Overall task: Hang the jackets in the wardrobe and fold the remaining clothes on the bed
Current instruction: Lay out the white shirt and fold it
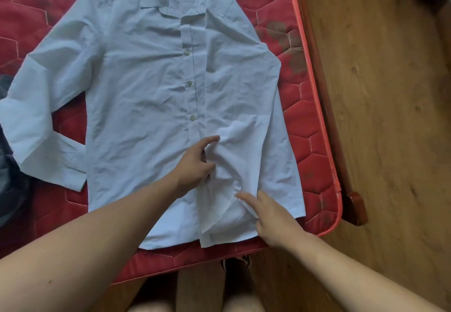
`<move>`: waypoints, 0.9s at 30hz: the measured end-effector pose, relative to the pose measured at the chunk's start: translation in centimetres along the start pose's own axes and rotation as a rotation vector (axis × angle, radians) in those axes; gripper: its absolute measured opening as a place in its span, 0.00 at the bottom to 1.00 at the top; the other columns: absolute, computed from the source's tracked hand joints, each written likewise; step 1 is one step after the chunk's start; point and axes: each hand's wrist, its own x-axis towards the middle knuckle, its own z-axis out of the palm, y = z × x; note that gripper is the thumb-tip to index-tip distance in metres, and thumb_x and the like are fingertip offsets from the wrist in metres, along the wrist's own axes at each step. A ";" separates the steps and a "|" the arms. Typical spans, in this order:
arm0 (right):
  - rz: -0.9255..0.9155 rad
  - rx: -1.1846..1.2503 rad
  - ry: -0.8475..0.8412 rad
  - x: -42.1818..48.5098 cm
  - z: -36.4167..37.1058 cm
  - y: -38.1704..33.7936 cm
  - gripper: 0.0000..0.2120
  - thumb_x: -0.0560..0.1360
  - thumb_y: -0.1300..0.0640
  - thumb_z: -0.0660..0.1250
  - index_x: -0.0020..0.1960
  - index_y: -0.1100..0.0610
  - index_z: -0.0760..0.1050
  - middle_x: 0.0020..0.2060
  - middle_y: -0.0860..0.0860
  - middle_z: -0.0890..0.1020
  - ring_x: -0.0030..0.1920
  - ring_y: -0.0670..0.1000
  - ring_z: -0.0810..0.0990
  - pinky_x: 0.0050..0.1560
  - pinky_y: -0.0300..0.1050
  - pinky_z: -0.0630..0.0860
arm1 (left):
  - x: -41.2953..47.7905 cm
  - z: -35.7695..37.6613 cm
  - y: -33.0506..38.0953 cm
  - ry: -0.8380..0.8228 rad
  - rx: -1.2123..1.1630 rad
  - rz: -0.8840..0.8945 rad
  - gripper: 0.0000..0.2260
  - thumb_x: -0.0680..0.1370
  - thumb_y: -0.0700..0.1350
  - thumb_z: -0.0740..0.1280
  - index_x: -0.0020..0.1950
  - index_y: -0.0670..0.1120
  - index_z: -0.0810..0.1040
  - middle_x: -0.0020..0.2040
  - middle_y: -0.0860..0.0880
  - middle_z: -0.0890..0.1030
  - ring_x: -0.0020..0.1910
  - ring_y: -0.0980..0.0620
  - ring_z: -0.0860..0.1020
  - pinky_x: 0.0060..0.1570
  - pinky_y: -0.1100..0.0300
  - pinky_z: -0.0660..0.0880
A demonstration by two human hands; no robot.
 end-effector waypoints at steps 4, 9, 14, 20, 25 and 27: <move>0.046 0.167 -0.062 -0.9 0.6 0.5 0.19 0.76 0.64 0.60 0.51 0.42 0.80 0.54 0.44 0.69 0.55 0.51 0.73 0.57 0.42 0.73 | 0.0 -0.1 0.2 -0.040 0.035 -0.010 0.30 0.75 0.31 0.64 0.71 0.58 0.74 0.39 0.42 0.75 0.31 0.49 0.76 0.35 0.51 0.72; 0.042 0.014 -0.156 -0.3 0.0 0.4 0.18 0.74 0.65 0.59 0.39 0.43 0.77 0.50 0.41 0.67 0.49 0.46 0.72 0.49 0.40 0.72 | 0.1 -0.3 0.5 -0.073 0.008 -0.033 0.29 0.76 0.32 0.65 0.72 0.57 0.74 0.37 0.48 0.77 0.32 0.49 0.75 0.36 0.54 0.74; 0.192 0.184 0.088 2.0 -2.7 -0.8 0.12 0.75 0.61 0.60 0.43 0.43 0.72 0.44 0.48 0.71 0.38 0.46 0.72 0.37 0.37 0.68 | 0.5 -0.8 1.6 -0.004 0.022 0.015 0.24 0.77 0.35 0.66 0.71 0.51 0.74 0.43 0.55 0.76 0.36 0.59 0.75 0.32 0.72 0.72; 0.353 0.807 0.467 9.1 -11.6 -2.3 0.14 0.73 0.68 0.66 0.48 0.49 0.74 0.46 0.54 0.75 0.42 0.51 0.76 0.45 0.48 0.74 | 4.9 -3.4 6.1 0.120 -0.044 0.067 0.23 0.78 0.36 0.67 0.73 0.49 0.73 0.56 0.47 0.76 0.49 0.53 0.77 0.43 0.70 0.75; 0.251 1.210 0.598 16.5 -20.2 -3.0 0.13 0.73 0.72 0.64 0.44 0.55 0.77 0.54 0.63 0.79 0.54 0.60 0.79 0.57 0.60 0.77 | 11.1 -4.9 11.3 0.232 0.061 0.245 0.23 0.76 0.37 0.68 0.71 0.50 0.75 0.51 0.50 0.75 0.47 0.56 0.75 0.46 0.68 0.73; 0.190 1.402 0.554 18.9 -22.9 -3.0 0.13 0.73 0.72 0.63 0.44 0.57 0.79 0.51 0.62 0.81 0.53 0.60 0.79 0.56 0.57 0.76 | 13.9 -5.4 13.8 0.258 -0.010 0.263 0.21 0.77 0.39 0.67 0.70 0.53 0.75 0.60 0.45 0.78 0.55 0.52 0.78 0.55 0.60 0.77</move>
